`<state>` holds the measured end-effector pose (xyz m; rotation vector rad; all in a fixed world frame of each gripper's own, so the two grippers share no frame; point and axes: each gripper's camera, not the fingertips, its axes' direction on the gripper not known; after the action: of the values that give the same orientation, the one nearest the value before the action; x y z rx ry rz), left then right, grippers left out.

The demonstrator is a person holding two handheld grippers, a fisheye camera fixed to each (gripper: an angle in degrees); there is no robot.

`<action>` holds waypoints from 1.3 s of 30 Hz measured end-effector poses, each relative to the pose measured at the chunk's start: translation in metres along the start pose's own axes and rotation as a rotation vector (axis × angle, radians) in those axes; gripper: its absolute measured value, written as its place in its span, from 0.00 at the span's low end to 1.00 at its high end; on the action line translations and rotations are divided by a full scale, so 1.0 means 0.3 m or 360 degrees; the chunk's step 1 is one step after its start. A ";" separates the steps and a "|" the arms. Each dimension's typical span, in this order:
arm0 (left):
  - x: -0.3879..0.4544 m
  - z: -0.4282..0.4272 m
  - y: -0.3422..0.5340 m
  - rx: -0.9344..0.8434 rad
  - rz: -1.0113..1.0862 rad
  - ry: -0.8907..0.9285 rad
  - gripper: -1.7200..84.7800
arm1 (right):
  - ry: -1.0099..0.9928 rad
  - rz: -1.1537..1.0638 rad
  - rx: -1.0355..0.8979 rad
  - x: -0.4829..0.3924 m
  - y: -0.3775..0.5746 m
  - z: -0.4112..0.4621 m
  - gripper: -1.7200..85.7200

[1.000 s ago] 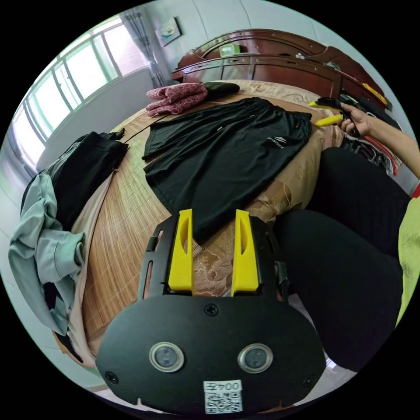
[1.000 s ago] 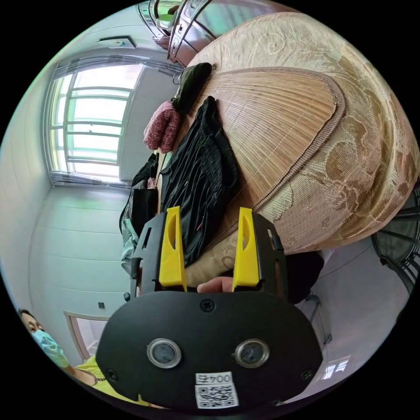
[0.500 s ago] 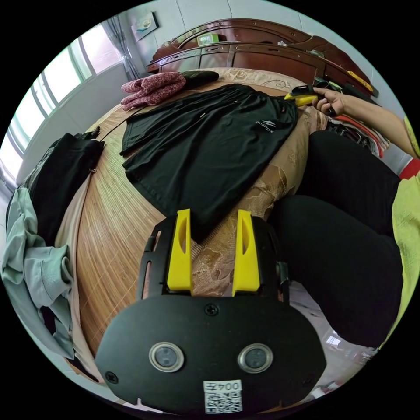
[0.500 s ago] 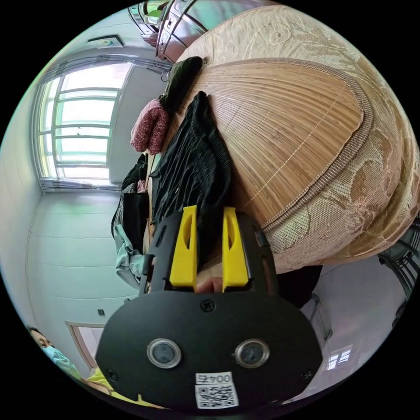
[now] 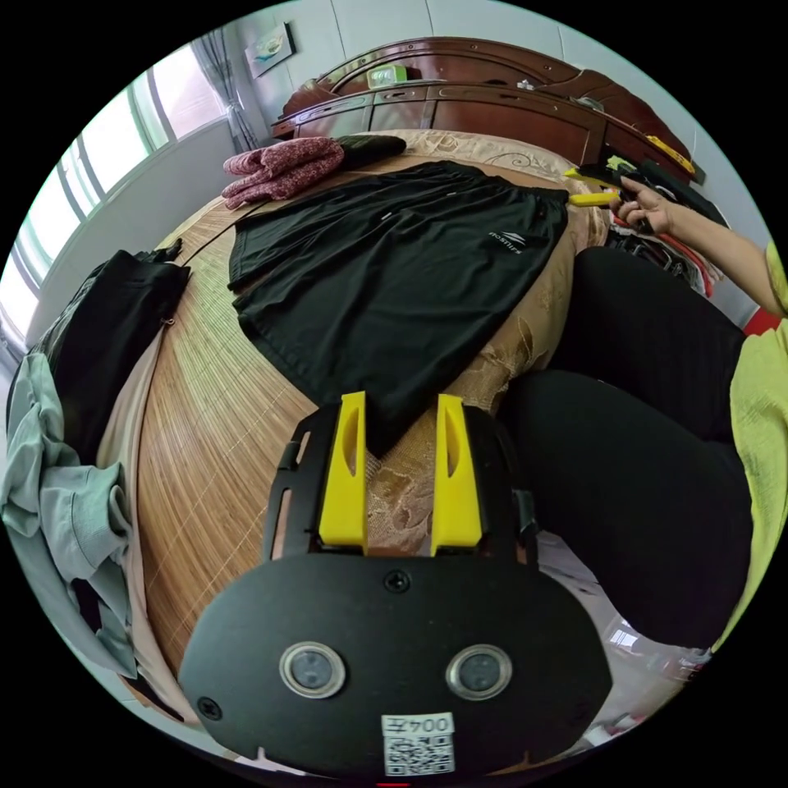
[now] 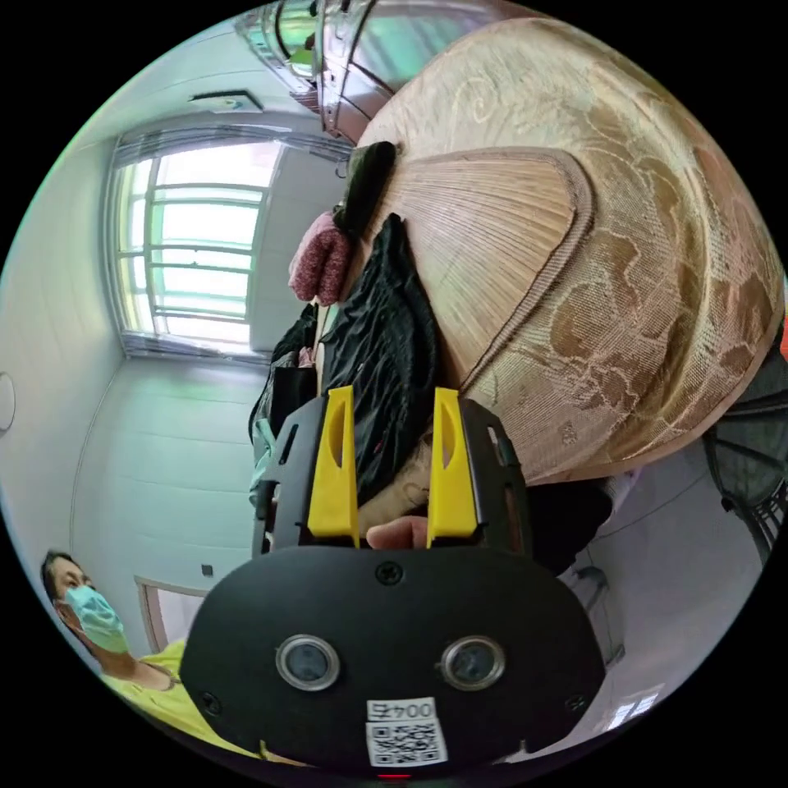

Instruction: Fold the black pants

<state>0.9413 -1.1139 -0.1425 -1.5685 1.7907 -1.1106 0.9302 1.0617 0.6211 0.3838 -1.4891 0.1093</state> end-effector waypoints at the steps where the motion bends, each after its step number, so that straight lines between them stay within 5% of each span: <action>1: -0.005 0.000 0.004 0.0005 -0.0017 0.0024 0.15 | -0.0005 -0.0089 -0.0005 -0.042 0.051 0.010 0.16; 10: 0.011 -0.010 0.039 0.0033 -0.0142 0.0063 0.09 | 0.0541 -0.0627 -0.0101 -0.354 0.480 0.317 0.02; 17: 0.016 -0.021 0.064 0.0057 -0.0258 0.0071 0.05 | 0.0929 -0.0942 -0.0164 -0.515 0.605 0.659 0.01; 22: 0.019 -0.020 0.066 0.0060 -0.0330 0.0061 0.04 | 0.1374 -0.1131 -0.0511 -0.554 0.707 1.018 0.03; 32: 0.002 -0.022 0.062 0.0070 -0.0502 0.0104 0.04 | 0.1161 -0.1073 -0.0446 -0.563 0.809 1.107 0.02; 36: -0.014 -0.027 0.055 0.0063 -0.0568 0.0150 0.04 | 0.0899 -0.1064 -0.0101 -0.540 0.861 0.944 0.04; 39: -0.022 -0.032 0.041 0.0045 -0.0582 0.0161 0.04 | 0.1163 -0.1369 -0.0045 -0.524 0.916 0.924 0.07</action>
<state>0.9283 -1.1052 -0.1485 -1.9029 1.5781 -1.3963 0.5696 1.2567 0.5262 0.8270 -0.5249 -0.4185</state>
